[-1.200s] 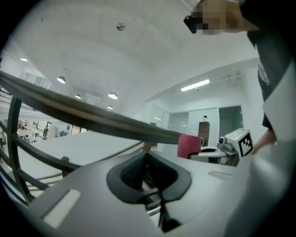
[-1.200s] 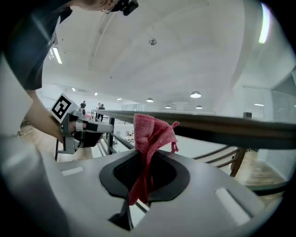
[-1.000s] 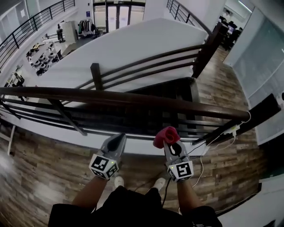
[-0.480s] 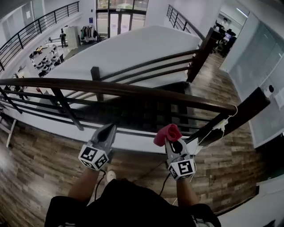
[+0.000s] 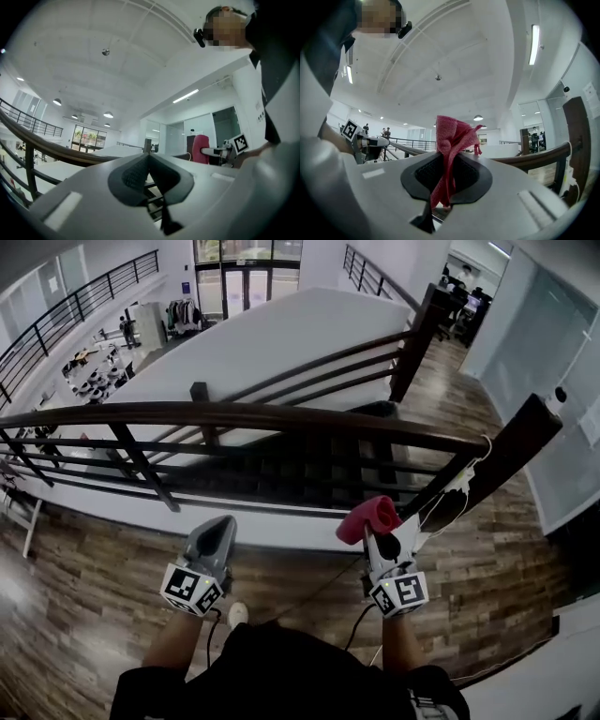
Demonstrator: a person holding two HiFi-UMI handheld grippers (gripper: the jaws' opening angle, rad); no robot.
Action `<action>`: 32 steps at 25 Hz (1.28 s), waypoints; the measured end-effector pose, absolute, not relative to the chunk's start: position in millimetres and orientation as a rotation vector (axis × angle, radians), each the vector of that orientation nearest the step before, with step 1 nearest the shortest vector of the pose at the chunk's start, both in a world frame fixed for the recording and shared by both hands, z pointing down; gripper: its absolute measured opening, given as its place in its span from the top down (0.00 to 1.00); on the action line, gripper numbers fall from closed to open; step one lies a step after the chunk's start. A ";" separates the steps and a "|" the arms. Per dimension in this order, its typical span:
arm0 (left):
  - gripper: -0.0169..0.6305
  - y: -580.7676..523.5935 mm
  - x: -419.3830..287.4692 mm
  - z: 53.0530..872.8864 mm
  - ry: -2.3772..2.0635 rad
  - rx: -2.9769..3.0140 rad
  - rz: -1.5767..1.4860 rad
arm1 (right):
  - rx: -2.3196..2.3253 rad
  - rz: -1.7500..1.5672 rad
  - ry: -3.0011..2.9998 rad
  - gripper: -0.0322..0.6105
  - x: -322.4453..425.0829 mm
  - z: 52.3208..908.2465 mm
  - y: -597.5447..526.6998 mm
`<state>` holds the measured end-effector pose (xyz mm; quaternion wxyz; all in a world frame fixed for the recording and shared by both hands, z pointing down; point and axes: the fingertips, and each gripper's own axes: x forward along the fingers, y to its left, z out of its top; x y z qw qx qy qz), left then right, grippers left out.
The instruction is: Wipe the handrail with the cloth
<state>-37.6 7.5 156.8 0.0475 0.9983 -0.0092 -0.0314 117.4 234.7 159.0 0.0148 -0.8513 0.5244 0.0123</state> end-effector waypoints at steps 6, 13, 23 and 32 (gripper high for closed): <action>0.97 -15.8 -39.3 153.3 -0.091 3.031 -0.160 | -2.665 0.071 1.514 0.88 116.3 149.4 237.3; 0.97 -42.5 -33.8 144.4 -0.089 2.959 -0.242 | -2.659 0.093 1.568 0.88 112.7 148.0 205.3; 0.97 -50.7 -38.5 159.7 -0.103 2.970 -0.201 | -2.664 0.060 1.633 0.89 109.2 163.8 186.7; 0.97 -54.8 -43.7 154.7 -0.109 2.969 -0.197 | -2.659 0.042 1.658 0.89 108.9 164.7 191.3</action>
